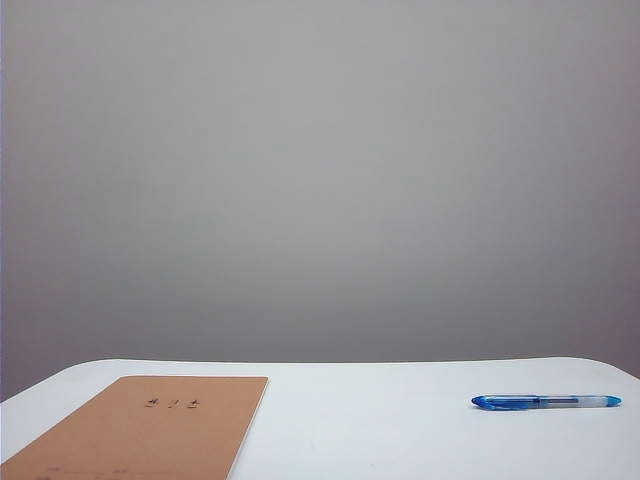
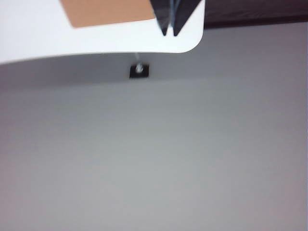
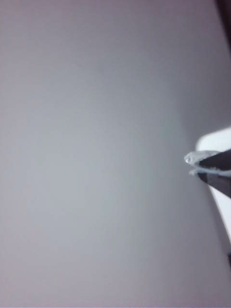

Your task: Pick up a pen on the table and place it on the notebook.

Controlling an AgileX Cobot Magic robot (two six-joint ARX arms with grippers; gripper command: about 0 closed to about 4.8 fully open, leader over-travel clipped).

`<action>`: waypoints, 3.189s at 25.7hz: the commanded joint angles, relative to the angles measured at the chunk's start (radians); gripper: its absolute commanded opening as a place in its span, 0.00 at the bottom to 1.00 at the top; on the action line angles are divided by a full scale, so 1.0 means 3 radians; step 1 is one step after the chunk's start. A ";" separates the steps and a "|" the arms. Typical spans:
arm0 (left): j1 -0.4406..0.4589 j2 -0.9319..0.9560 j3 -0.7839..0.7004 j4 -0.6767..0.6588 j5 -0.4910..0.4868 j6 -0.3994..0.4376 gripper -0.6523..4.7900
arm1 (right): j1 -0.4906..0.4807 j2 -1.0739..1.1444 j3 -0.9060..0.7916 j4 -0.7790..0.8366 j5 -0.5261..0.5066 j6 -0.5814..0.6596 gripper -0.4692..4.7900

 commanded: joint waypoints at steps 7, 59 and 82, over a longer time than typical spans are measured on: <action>-0.0128 0.1203 0.0969 -0.0291 0.0394 0.0450 0.11 | -0.0031 0.1648 0.0886 0.0741 -0.0067 -0.0520 0.08; -0.0894 0.2471 0.1521 -0.0496 0.0483 0.0237 0.11 | -0.0123 0.7360 0.4846 -0.2694 -0.1825 -0.4299 0.68; -0.0893 0.2471 0.1520 -0.0437 0.0481 0.0291 0.11 | -0.0121 0.7554 0.4837 -0.2721 -0.1775 -0.4143 0.10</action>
